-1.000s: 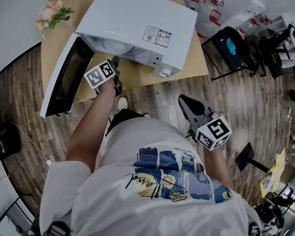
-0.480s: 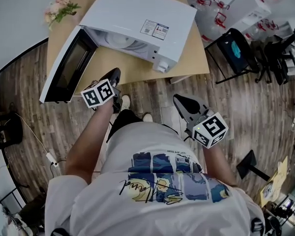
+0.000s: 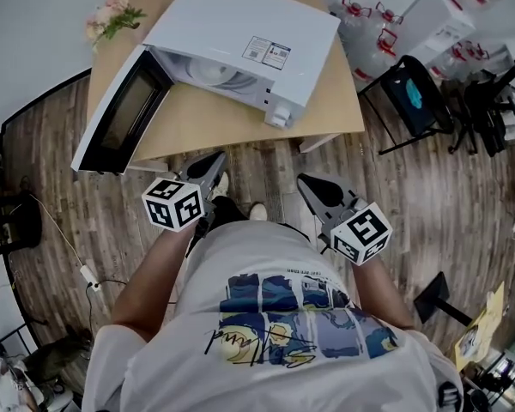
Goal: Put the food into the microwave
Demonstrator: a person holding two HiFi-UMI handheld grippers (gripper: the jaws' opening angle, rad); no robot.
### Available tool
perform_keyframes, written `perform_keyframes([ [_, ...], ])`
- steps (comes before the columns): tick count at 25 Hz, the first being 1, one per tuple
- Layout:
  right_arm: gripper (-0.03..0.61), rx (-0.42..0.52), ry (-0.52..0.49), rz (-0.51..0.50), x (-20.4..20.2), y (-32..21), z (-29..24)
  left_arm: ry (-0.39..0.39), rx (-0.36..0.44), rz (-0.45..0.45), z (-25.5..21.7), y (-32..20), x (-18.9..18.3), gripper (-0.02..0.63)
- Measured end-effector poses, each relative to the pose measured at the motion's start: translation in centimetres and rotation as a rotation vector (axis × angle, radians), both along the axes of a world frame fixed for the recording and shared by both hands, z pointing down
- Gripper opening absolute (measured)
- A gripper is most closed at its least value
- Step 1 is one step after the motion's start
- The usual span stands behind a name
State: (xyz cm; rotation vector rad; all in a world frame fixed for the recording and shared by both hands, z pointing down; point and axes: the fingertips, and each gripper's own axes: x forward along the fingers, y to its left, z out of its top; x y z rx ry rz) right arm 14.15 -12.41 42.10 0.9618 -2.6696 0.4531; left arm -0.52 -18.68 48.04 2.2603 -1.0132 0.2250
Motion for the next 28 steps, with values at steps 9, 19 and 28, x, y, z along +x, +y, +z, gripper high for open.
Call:
perform_keyframes([
  [9, 0.008, 0.012, 0.000, -0.008, -0.3, 0.6, -0.1, -0.041, 0.034, 0.054, -0.5, 1.8, 0.7, 0.008],
  [19, 0.006, 0.036, 0.011, -0.023, -1.2, 0.3, -0.6, -0.043, 0.045, 0.056, -0.5, 1.6, 0.1, 0.008],
  [28, 0.006, 0.051, 0.025, -0.024, -1.3, 0.2, -0.8, -0.037, 0.041, 0.056, 0.0, 1.3, -0.2, 0.008],
])
